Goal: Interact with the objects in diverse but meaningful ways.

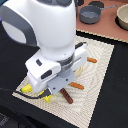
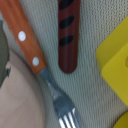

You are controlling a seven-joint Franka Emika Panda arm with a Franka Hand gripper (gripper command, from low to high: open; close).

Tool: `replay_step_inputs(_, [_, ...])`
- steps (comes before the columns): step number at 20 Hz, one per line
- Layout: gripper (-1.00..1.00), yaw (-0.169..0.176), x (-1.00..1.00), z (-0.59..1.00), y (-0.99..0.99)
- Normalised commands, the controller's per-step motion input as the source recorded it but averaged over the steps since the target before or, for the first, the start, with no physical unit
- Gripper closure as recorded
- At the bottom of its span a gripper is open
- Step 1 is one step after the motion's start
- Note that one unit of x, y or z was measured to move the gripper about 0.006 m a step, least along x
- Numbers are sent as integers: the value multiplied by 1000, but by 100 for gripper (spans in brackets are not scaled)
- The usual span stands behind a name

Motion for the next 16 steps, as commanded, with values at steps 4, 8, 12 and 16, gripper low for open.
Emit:
replay_step_inputs(4, [-100, 0, 177, -246, -396])
replay_step_inputs(8, [-100, -1, 390, -24, -176])
replay_step_inputs(12, [-100, 0, 370, -15, -161])
replay_step_inputs(16, [-100, 0, 449, -9, -151])
